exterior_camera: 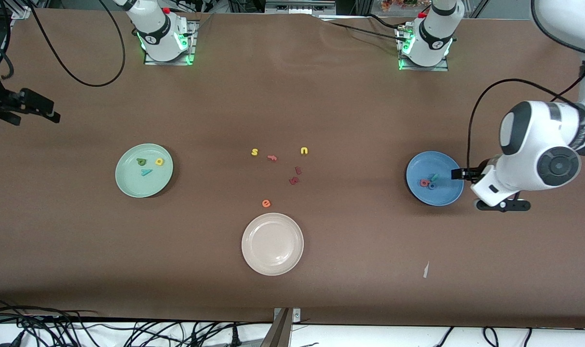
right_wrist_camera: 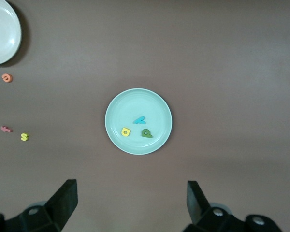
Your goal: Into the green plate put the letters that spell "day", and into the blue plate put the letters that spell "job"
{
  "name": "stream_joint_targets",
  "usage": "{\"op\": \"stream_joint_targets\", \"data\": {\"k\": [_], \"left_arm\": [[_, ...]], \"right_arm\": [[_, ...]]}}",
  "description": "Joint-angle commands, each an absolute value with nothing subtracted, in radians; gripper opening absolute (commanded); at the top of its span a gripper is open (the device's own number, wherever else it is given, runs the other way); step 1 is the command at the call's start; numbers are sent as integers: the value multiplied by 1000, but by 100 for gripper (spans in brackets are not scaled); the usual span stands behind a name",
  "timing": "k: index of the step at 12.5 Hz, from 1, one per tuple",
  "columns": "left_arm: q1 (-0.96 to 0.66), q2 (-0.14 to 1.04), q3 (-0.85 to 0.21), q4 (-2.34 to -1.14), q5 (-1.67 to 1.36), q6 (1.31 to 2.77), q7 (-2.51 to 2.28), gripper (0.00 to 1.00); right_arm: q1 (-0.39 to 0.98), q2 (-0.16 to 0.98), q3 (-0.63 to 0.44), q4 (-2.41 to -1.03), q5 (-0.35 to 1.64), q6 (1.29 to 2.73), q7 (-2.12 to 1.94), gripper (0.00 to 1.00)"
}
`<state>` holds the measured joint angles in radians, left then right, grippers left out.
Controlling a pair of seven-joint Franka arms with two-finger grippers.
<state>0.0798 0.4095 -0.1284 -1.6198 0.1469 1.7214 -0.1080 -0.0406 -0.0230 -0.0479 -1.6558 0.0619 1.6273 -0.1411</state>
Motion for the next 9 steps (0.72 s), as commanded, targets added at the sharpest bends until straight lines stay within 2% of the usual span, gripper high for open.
{"op": "stream_joint_targets", "data": {"k": [1, 4, 5, 7, 9], "left_arm": [[107, 408, -138, -1504, 150, 1568, -95, 100], [133, 407, -140, -1410, 137, 1490, -109, 100], [147, 369, -132, -1407, 86, 1488, -103, 100], [98, 278, -30, -1426, -21, 1489, -100, 100], [95, 197, 1, -1436, -93, 1493, -94, 100]], "right_arm": [[-61, -55, -25, -1677, 40, 1606, -156, 100], [-57, -35, -43, -1674, 40, 1612, -149, 100], [-55, -34, -38, -1675, 35, 1621, -149, 100], [-48, -35, -32, -1674, -41, 1618, -147, 100], [-49, -31, -37, -1671, -54, 1640, -140, 100]]}}
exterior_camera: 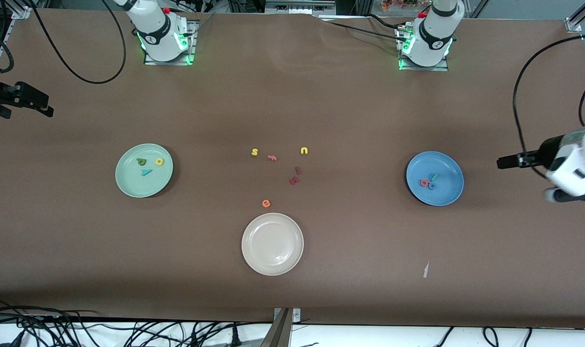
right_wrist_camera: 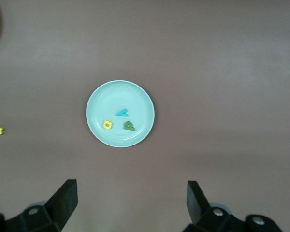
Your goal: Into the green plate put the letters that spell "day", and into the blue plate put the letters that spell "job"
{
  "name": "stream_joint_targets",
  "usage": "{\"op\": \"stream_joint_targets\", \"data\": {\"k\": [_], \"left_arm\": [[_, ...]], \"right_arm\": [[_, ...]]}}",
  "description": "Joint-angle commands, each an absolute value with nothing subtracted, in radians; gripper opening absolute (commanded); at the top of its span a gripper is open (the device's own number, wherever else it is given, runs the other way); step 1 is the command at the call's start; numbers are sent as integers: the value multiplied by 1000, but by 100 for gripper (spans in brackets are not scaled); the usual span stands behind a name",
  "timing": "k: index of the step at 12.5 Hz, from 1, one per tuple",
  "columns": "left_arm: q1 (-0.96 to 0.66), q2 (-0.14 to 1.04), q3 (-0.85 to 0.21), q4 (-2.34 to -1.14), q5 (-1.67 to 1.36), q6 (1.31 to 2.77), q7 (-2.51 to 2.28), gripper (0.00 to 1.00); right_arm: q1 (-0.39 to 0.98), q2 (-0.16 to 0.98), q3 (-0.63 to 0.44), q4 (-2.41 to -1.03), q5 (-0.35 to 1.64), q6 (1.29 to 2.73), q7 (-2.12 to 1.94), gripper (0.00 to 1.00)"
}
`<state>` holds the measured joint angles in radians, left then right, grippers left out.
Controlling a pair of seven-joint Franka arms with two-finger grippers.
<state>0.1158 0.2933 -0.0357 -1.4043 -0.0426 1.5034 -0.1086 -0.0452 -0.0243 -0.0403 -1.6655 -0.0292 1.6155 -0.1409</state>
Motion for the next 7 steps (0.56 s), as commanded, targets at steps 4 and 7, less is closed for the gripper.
{"op": "stream_joint_targets", "data": {"k": [4, 7], "left_arm": [[58, 91, -5, -1520, -110, 1489, -97, 100], [31, 45, -5, -1554, -104, 1493, -91, 100]], "right_arm": [[-46, -34, -35, -1672, -26, 1643, -71, 100], [-46, -34, -20, -1671, -26, 1643, -69, 100]]}}
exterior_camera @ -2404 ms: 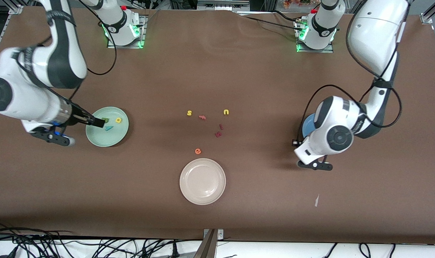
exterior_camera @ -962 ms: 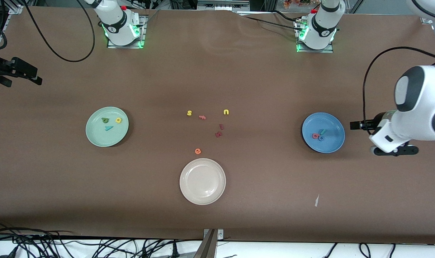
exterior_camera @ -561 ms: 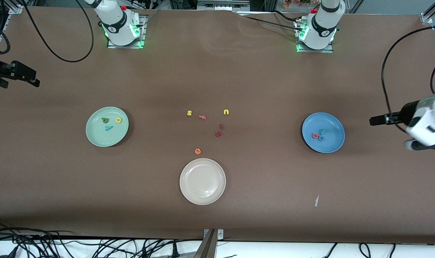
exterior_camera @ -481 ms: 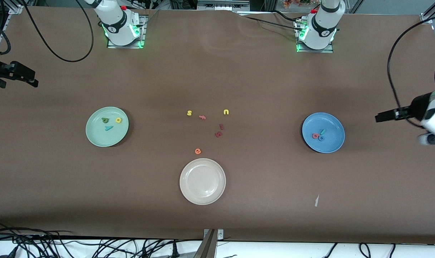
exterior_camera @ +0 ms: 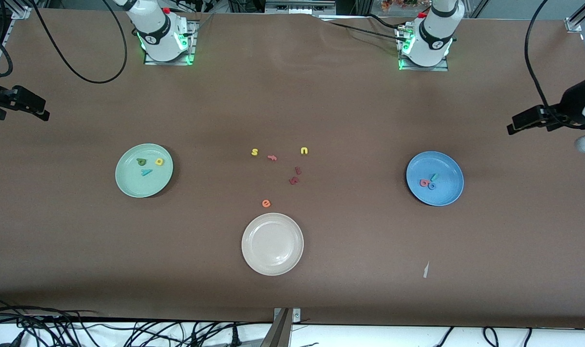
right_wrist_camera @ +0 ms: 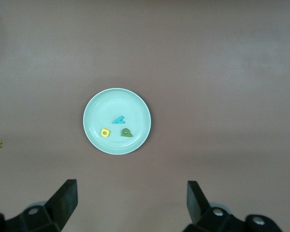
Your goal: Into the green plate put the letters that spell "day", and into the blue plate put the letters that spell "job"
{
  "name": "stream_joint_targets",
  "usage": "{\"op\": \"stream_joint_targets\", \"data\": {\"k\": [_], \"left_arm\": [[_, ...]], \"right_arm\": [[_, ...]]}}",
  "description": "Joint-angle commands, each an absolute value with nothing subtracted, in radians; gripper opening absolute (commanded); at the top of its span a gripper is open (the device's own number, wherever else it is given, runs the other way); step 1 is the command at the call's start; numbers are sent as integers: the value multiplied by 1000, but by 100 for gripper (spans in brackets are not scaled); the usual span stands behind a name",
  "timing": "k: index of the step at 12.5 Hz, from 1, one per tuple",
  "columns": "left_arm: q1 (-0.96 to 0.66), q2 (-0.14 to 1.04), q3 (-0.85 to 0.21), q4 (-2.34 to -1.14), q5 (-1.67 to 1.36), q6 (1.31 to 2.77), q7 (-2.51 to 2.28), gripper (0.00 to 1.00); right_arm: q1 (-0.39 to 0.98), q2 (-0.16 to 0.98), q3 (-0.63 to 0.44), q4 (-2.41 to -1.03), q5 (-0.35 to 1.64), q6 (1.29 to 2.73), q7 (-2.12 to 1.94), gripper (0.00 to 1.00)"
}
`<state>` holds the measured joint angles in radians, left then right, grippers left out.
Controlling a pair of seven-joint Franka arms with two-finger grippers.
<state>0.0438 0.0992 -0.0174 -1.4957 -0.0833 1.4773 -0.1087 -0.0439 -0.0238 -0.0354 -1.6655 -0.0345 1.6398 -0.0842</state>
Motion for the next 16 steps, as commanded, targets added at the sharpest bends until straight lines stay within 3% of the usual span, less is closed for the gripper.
{"op": "stream_joint_targets", "data": {"k": [1, 16], "left_arm": [[31, 46, -5, -1555, -104, 1490, -91, 100], [35, 64, -37, -1542, -9, 1505, -40, 100]], "right_arm": [[-46, -34, -20, -1671, -26, 1643, -69, 100], [-46, -29, -8, -1669, -25, 1646, -72, 100]]}}
